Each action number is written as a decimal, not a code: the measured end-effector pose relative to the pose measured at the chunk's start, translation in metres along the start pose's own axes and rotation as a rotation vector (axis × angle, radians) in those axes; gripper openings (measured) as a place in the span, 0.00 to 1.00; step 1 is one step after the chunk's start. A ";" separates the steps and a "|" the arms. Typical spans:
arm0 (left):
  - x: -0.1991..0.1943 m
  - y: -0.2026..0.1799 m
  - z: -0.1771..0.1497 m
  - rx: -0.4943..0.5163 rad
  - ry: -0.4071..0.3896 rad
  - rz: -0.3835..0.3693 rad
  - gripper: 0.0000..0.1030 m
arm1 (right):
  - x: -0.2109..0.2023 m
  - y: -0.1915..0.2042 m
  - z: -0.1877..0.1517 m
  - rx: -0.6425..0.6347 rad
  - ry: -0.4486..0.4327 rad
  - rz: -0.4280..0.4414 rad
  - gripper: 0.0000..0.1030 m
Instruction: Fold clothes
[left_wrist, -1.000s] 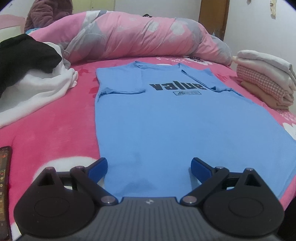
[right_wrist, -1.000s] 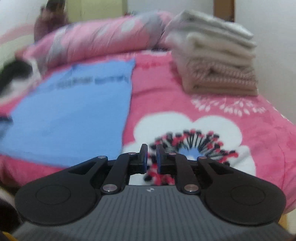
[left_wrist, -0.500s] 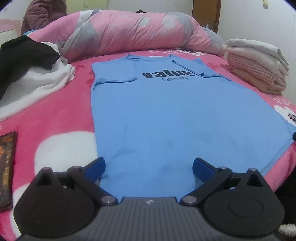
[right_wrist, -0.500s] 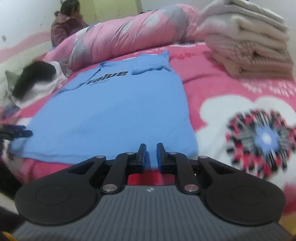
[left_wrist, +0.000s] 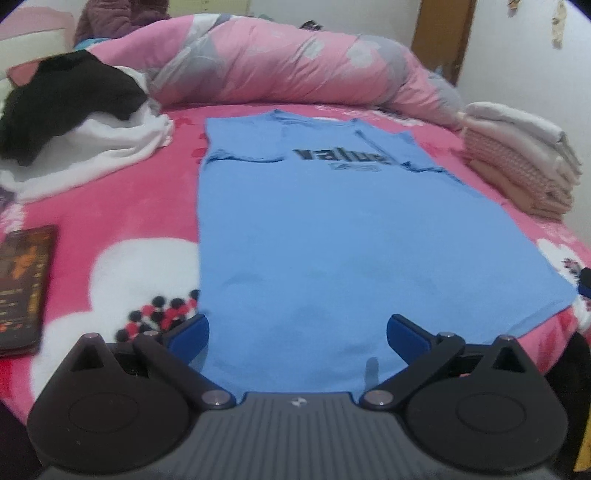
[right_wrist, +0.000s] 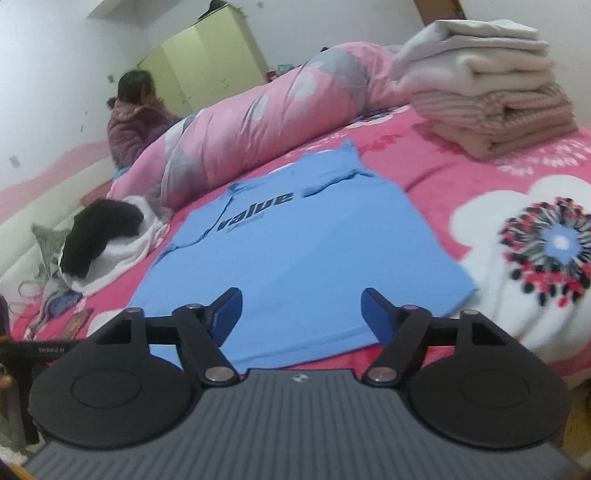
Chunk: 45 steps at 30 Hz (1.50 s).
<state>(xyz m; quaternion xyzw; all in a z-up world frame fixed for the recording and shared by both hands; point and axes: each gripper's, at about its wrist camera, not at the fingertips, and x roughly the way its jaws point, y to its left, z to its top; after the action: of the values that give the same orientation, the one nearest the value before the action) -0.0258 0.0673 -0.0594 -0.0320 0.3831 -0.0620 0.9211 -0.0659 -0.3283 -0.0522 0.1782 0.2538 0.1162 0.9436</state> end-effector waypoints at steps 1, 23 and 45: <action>0.000 -0.001 0.000 -0.006 0.011 0.025 1.00 | 0.002 0.003 -0.001 0.003 0.000 0.003 0.79; 0.031 0.000 -0.002 -0.036 0.054 0.130 1.00 | 0.051 0.036 -0.013 -0.079 0.125 -0.110 0.92; 0.017 0.007 -0.003 -0.051 0.019 0.129 1.00 | 0.063 0.071 -0.018 -0.260 0.122 -0.278 0.99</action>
<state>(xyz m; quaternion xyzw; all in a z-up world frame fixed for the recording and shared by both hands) -0.0152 0.0723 -0.0739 -0.0303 0.3947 0.0070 0.9183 -0.0315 -0.2397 -0.0663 0.0106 0.3157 0.0271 0.9484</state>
